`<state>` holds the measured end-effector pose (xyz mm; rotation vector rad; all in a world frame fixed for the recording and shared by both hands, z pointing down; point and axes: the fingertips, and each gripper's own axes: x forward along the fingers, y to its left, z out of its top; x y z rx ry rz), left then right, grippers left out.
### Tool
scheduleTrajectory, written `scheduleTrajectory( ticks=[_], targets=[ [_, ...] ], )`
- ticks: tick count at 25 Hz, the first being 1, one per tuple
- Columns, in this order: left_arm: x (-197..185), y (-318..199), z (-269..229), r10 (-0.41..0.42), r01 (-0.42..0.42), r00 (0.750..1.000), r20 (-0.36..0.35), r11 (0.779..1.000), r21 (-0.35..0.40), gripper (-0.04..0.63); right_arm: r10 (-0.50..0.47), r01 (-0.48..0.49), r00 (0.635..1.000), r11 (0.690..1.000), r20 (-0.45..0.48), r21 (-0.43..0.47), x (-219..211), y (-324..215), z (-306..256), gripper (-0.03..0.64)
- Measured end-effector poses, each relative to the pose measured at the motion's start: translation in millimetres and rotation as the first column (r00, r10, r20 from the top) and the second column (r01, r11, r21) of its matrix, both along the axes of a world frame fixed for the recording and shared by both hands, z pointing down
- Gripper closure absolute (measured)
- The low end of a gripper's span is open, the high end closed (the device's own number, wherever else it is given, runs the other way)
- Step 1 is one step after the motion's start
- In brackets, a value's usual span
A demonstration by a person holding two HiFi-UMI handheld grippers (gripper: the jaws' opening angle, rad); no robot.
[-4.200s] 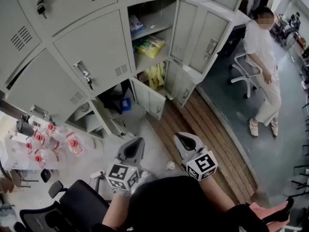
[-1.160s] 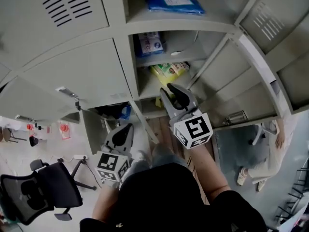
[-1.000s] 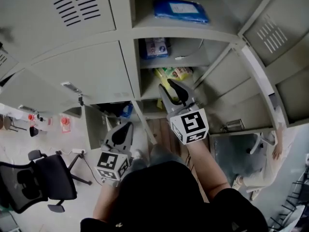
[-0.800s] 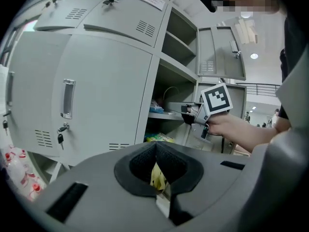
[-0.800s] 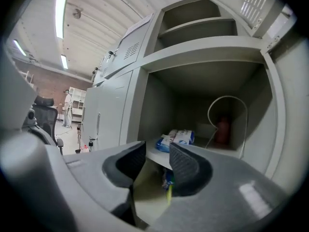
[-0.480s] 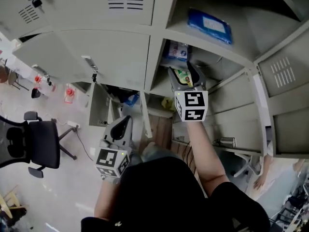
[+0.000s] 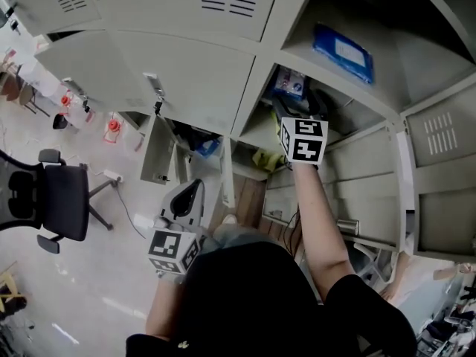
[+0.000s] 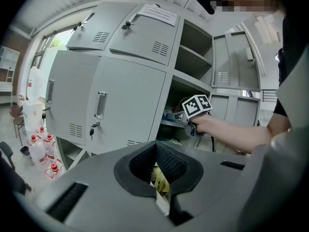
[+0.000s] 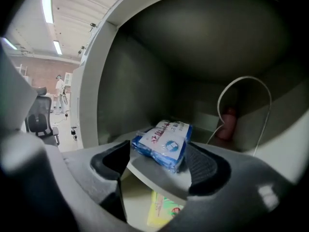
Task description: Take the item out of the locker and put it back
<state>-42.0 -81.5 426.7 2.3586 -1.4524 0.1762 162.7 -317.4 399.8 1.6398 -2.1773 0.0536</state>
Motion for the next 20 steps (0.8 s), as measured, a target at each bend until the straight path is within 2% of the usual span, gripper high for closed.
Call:
scheduleTrajectory(
  ticks=[11, 15, 20],
  targets=[
    [-17.0, 14.7, 2.7, -0.031, 0.031, 1.000, -0.005, 0.999, -0.015, 0.583, 0.007, -0.007, 1.000, 0.996, -0.005, -0.086, 7.3, -16.0, 13.0, 0.253],
    [-23.9, 16.7, 2.8, -0.038, 0.038, 0.999, -0.001, 0.999, -0.015, 0.583, -0.010, 0.006, 0.999, 0.996, -0.050, -0.093, 4.8, -15.3, 15.7, 0.289],
    [-25.9, 19.7, 0.4, -0.036, 0.036, 0.999, 0.006, 0.999, -0.009, 0.583, -0.012, 0.006, 0.998, 0.995, -0.059, -0.097, 4.7, -14.8, 15.7, 0.315]
  ],
)
